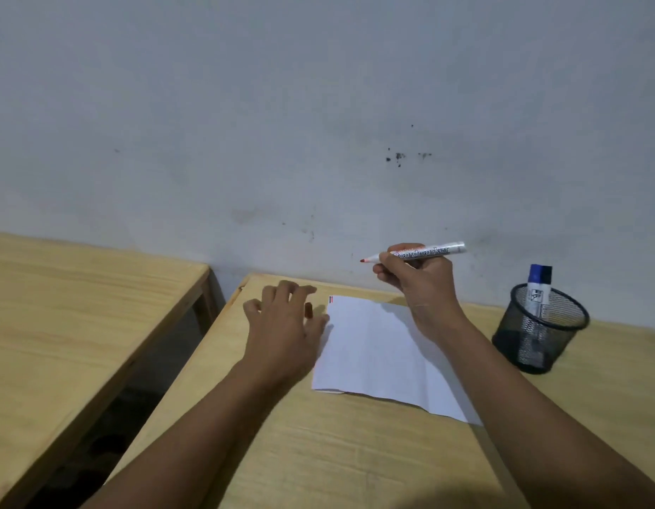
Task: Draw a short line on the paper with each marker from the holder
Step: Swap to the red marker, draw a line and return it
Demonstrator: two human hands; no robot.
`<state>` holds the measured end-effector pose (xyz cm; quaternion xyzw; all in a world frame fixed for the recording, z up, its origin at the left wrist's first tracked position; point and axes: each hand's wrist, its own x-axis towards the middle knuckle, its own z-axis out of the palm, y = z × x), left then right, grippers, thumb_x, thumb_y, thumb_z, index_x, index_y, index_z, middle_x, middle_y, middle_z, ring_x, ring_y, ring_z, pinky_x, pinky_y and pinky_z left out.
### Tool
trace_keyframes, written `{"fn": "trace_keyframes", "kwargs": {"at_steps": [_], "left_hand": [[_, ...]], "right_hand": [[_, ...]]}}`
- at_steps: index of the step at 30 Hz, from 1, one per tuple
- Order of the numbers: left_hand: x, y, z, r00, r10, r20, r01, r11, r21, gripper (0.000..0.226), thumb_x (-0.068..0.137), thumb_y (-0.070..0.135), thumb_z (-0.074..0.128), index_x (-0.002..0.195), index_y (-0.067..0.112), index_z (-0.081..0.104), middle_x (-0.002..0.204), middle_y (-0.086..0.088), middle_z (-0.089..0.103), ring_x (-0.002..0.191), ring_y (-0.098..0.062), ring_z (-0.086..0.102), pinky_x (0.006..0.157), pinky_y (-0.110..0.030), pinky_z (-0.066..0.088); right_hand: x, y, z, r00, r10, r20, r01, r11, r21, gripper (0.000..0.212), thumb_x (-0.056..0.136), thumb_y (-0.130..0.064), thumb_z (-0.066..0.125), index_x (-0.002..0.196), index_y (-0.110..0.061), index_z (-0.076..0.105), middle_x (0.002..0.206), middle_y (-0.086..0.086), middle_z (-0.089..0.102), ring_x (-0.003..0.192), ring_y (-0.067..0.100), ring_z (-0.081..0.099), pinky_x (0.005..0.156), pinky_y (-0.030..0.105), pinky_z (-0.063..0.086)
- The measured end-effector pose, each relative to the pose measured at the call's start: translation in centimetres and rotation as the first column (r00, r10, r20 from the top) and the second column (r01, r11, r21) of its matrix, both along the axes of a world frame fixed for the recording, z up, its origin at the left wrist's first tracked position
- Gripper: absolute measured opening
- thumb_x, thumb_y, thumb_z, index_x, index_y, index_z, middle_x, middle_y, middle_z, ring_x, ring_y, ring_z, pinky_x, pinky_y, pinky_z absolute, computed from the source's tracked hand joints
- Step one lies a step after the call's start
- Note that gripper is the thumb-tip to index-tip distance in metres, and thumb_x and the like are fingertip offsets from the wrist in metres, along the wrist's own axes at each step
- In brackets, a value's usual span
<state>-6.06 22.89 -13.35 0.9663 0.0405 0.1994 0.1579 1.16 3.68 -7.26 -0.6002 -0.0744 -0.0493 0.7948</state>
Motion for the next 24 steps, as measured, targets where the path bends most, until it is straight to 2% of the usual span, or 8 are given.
{"fn": "trace_keyframes", "kwargs": {"at_steps": [4, 6, 8, 10, 12, 13, 16, 24], "left_hand": [[2.1, 1.2, 0.9, 0.974, 0.066, -0.217, -0.074, 0.997, -0.026, 0.029, 0.096, 0.045, 0.048, 0.119, 0.037, 0.064, 0.119, 0.009, 0.065, 0.116, -0.021, 0.047, 0.086, -0.043, 0.024], [1.7, 1.1, 1.6, 0.981, 0.090, -0.171, -0.114, 0.983, -0.142, 0.019, 0.094, 0.042, 0.054, 0.104, 0.037, 0.069, 0.102, 0.014, 0.070, 0.110, -0.016, 0.053, 0.081, -0.039, 0.020], [1.0, 0.2, 3.2, 0.991, 0.084, -0.100, -0.116, 0.918, -0.379, 0.009, 0.089, 0.041, 0.063, 0.090, 0.035, 0.071, 0.088, 0.019, 0.070, 0.098, -0.008, 0.061, 0.082, -0.038, 0.024], [0.0, -1.2, 5.8, 1.000, -0.023, 0.017, 0.028, 0.723, -0.690, 0.005, 0.084, 0.035, 0.074, 0.085, 0.030, 0.075, 0.084, 0.017, 0.074, 0.091, -0.008, 0.068, 0.084, -0.034, 0.043], [-1.4, -3.3, 9.1, 0.987, -0.125, 0.106, 0.153, 0.474, -0.867, 0.006, 0.086, 0.019, 0.075, 0.092, 0.019, 0.078, 0.087, 0.008, 0.078, 0.090, -0.013, 0.070, 0.073, -0.015, 0.051], [-2.1, -4.2, 10.6, 0.979, -0.161, 0.128, 0.186, 0.419, -0.889, 0.008, 0.087, 0.016, 0.074, 0.095, 0.016, 0.078, 0.088, 0.005, 0.078, 0.086, -0.013, 0.068, 0.068, -0.012, 0.049], [-3.9, -6.4, 14.0, 0.955, -0.253, 0.153, 0.240, 0.359, -0.902, 0.016, 0.090, 0.024, 0.071, 0.103, 0.018, 0.079, 0.097, 0.003, 0.076, 0.086, -0.013, 0.061, 0.069, -0.023, 0.043], [-7.1, -8.8, 18.0, 0.915, -0.364, 0.173, 0.301, 0.332, -0.894, 0.018, 0.090, 0.033, 0.069, 0.101, 0.023, 0.079, 0.092, 0.011, 0.074, 0.086, -0.014, 0.057, 0.080, -0.036, 0.038]], "right_hand": [[-2.4, -1.5, 0.7, 1.000, 0.004, -0.004, -0.004, 1.000, -0.006, 0.011, 0.087, 0.008, 0.071, 0.092, 0.001, 0.065, 0.074, 0.010, 0.072, 0.066, 0.022, 0.073, 0.072, 0.027, 0.063], [-3.5, -2.4, 1.2, 1.000, 0.001, -0.007, -0.001, 1.000, 0.005, 0.010, 0.086, 0.008, 0.071, 0.090, 0.000, 0.066, 0.073, 0.010, 0.073, 0.067, 0.023, 0.073, 0.070, 0.026, 0.062], [-4.6, -3.3, 1.9, 1.000, 0.005, 0.005, -0.005, 1.000, 0.022, 0.010, 0.087, 0.007, 0.071, 0.091, 0.000, 0.066, 0.074, 0.012, 0.073, 0.067, 0.023, 0.073, 0.069, 0.026, 0.062], [-5.5, -3.8, 3.0, 1.000, 0.015, 0.026, -0.016, 0.999, 0.042, 0.012, 0.087, 0.007, 0.071, 0.097, 0.002, 0.066, 0.077, 0.016, 0.072, 0.067, 0.024, 0.073, 0.069, 0.027, 0.062], [-6.2, -4.2, 4.5, 0.999, 0.012, 0.048, -0.015, 0.997, 0.069, 0.014, 0.087, 0.005, 0.072, 0.099, 0.001, 0.065, 0.076, 0.015, 0.073, 0.067, 0.024, 0.073, 0.069, 0.028, 0.061], [-6.6, -4.3, 5.3, 0.998, 0.008, 0.064, -0.013, 0.997, 0.082, 0.013, 0.087, 0.004, 0.072, 0.098, 0.000, 0.065, 0.075, 0.014, 0.073, 0.067, 0.024, 0.072, 0.069, 0.029, 0.061], [-8.1, -4.9, 7.8, 0.992, 0.010, 0.128, -0.021, 0.996, 0.088, 0.008, 0.088, 0.001, 0.073, 0.094, -0.001, 0.068, 0.074, 0.012, 0.074, 0.067, 0.024, 0.072, 0.070, 0.030, 0.061], [-12.1, -6.8, 11.5, 0.968, -0.007, 0.253, -0.003, 0.999, 0.040, 0.004, 0.089, -0.001, 0.073, 0.092, -0.001, 0.070, 0.078, 0.013, 0.075, 0.067, 0.021, 0.072, 0.070, 0.028, 0.061]]}}
